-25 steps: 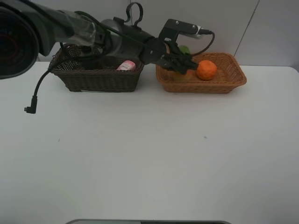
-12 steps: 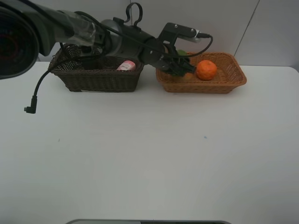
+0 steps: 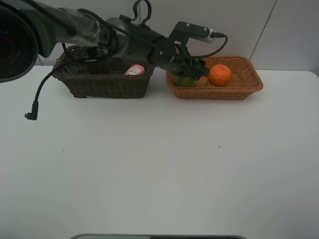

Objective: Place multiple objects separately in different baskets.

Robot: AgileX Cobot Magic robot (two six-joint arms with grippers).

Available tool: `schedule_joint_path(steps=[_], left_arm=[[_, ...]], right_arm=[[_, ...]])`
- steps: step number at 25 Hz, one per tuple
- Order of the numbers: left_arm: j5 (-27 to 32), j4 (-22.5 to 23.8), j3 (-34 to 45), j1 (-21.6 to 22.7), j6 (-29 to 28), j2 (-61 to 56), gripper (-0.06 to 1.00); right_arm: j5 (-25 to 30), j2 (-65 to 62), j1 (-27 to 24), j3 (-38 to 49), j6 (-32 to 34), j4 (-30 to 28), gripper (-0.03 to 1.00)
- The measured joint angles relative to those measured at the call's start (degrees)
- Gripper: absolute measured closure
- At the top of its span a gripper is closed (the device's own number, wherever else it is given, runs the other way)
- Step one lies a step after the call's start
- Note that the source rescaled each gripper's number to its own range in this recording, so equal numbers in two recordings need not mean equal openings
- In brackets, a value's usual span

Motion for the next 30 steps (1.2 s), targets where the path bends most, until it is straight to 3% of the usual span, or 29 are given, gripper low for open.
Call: schedule_joint_path(steps=[7,13,25,30], left_arm=[[8.38,-1.53,0.48,0.00,0.00,-5.83,-0.01],[14.68,-2.65,6.39,2.46,0.00,-14.61,-0.01],[24.60,-3.43,31.75,18.23,0.25,-46.03,-0.01],[29.43,-3.50,41.81,21.76,0.25,-61.34,-0.01]], right_arm=[[0.00,0.00,0.00,0.00,0.00,0.00,-0.03],[0.00,0.00,0.00,0.00,0.00,0.00,-0.03],[0.00,0.00,0.00,0.00,0.00,0.00,-0.03],[0.00,0.00,0.00,0.00,0.00,0.00,-0.03]])
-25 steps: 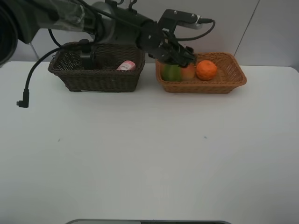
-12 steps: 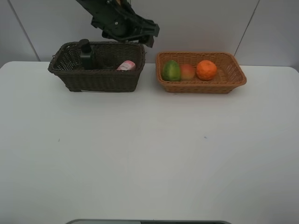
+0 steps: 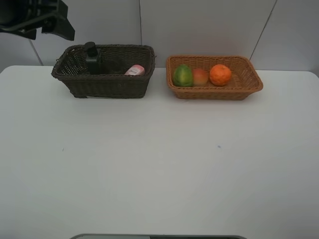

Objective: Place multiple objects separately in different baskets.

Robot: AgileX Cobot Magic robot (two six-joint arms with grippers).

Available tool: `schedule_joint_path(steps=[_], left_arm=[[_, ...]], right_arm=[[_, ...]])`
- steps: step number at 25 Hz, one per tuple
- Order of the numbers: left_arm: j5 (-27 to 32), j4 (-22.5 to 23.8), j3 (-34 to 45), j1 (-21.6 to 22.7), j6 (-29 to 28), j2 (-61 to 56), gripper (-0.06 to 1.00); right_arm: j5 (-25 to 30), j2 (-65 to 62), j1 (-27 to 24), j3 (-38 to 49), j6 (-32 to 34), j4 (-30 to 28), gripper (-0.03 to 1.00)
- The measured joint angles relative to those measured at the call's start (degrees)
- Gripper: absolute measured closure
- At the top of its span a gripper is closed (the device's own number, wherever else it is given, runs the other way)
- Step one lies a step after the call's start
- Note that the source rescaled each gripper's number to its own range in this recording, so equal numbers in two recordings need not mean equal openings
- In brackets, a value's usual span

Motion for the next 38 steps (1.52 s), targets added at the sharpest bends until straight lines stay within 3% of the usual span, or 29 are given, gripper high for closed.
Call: schedule_joint_path(steps=[12,18,26,31,38], left_arm=[[8.84,0.05,17.42,0.15,0.01,-29.76,-0.01],[15.06,0.05,18.93,0.15,0.57,-41.45,-0.01],[25.59,0.05,19.36,0.15,5.34,-50.85,-0.01],[26.87,0.05,24.26,0.15,8.95,-57.64,-0.01],[27.27,0.05,30.45,0.15,8.95,-67.19,-0.01]], right_arm=[[0.00,0.00,0.00,0.00,0.00,0.00,-0.03],[0.00,0.00,0.00,0.00,0.00,0.00,-0.03],[0.00,0.00,0.00,0.00,0.00,0.00,-0.03],[0.00,0.00,0.00,0.00,0.00,0.00,-0.03],[0.00,0.00,0.00,0.00,0.00,0.00,-0.03]])
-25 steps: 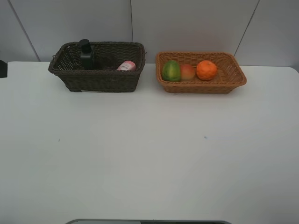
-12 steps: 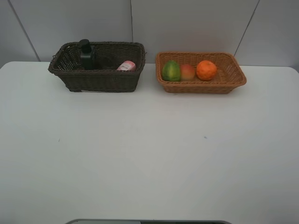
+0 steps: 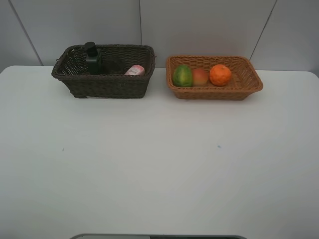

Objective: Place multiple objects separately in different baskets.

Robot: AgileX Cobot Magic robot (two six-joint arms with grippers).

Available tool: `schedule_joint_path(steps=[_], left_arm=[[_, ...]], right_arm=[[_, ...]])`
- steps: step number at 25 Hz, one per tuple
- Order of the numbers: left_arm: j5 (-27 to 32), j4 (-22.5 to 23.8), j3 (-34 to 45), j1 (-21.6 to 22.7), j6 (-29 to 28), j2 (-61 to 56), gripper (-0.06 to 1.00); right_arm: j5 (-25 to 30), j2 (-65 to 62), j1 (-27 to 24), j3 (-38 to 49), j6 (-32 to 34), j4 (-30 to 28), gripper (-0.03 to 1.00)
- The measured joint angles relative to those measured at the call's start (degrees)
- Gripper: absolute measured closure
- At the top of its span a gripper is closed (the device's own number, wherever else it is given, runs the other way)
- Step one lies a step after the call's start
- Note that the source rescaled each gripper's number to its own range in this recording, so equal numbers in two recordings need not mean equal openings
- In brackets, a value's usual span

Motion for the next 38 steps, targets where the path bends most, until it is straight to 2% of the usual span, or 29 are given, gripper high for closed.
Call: schedule_joint_path(steps=[7,33,38], left_arm=[[0.05,-1.39,0.02,0.00,0.00,-6.36,-0.01],[0.05,-2.56,0.02,0.00,0.00,-6.60,-0.01],[0.05,-2.58,0.02,2.90,0.00,-6.60,-0.01]], right_arm=[[0.00,0.00,0.00,0.00,0.00,0.00,-0.03],[0.00,0.00,0.00,0.00,0.00,0.00,-0.03],[0.00,0.00,0.00,0.00,0.00,0.00,-0.03]])
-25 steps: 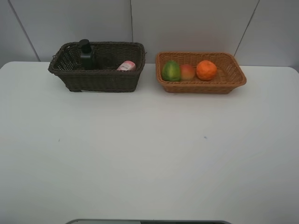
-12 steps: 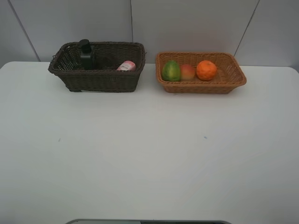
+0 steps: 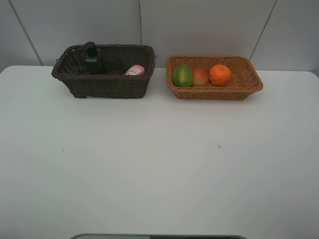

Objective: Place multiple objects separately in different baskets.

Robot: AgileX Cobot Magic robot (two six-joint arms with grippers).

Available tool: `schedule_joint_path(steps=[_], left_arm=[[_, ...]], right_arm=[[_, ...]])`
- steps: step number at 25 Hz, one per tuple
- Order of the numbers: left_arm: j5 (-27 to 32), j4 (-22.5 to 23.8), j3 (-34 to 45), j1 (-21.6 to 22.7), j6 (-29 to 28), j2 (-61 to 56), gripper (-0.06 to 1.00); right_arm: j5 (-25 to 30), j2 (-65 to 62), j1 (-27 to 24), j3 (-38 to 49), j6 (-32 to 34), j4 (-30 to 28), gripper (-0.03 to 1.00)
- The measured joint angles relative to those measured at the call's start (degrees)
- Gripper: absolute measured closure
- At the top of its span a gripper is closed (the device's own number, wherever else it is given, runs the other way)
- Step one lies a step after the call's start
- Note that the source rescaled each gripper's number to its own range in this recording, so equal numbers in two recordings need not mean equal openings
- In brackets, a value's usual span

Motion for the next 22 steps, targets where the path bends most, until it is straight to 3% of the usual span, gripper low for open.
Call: schedule_joint_path(steps=[7,22], left_arm=[[0.00,0.00,0.00,5.61,0.00,0.00,-0.01],[0.00,0.00,0.00,6.16,0.00,0.00,-0.01]], right_arm=[[0.00,0.00,0.00,0.00,0.00,0.00,-0.03],[0.00,0.00,0.00,0.00,0.00,0.00,-0.03]])
